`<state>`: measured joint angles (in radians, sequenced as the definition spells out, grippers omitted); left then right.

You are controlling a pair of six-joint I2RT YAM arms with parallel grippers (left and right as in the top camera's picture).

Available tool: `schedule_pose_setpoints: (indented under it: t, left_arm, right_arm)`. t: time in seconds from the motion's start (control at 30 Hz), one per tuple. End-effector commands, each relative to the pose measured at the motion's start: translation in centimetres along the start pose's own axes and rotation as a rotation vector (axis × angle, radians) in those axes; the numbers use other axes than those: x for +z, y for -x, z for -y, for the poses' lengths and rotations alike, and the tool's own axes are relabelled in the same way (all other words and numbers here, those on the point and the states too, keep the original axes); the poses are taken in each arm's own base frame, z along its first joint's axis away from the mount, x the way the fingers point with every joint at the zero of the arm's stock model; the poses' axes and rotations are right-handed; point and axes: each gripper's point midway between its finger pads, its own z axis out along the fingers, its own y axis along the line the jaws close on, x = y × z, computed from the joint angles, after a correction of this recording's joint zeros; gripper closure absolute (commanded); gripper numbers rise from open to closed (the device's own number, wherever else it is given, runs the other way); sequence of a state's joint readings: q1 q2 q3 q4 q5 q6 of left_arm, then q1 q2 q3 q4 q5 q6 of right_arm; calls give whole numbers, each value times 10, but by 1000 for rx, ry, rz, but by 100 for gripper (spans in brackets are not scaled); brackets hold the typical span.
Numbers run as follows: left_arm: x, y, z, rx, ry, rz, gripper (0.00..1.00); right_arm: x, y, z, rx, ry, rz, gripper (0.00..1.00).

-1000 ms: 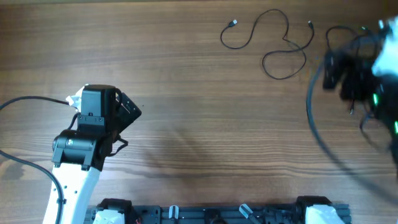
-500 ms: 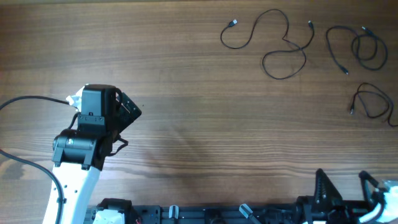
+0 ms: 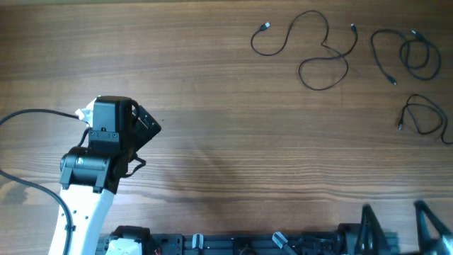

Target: Untangle cables

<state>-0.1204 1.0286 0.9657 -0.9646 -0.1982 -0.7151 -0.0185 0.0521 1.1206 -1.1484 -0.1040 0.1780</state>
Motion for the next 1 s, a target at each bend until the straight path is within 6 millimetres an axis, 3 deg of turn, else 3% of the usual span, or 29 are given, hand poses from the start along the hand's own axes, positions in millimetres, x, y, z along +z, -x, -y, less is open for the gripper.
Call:
schedule_pose_setpoints:
  t: [0.0,0.13,0.23,0.3,0.47,0.53,0.63,0.83,0.97]
  left_arm:
    - [0,4,-3,7,14,19,0]
    - [0,4,-3,7,14,18,0]
    - [0,4,-3,7,14,19,0]
    - [0,4,-3,7,14,18,0]
    - [0,4,-3,7,14,18,0]
    - [0,4,-3,7,14,18,0]
    - [0,4,-3,7,14,18,0]
    - [0,4,-3,7,14,18,0]
    - [0,4,-3,7,14,18,0]
  right_arm:
    - [-7,0,-3,-25,18,38,0]
    - [28,13,-16,-20,116,120,0]
    - [65,5,-24,12,207,148,0]
    - [102,-14,-23,50,253,163,0]
    - [155,-60,2,63,201,213,0]
    - [171,-86,23,79,112,195,0]
    - [183,-117,44,95,18,149,0]
    - [192,-152,51,76,0,77,0]
    - [195,-161,53,79,-9,53,0]
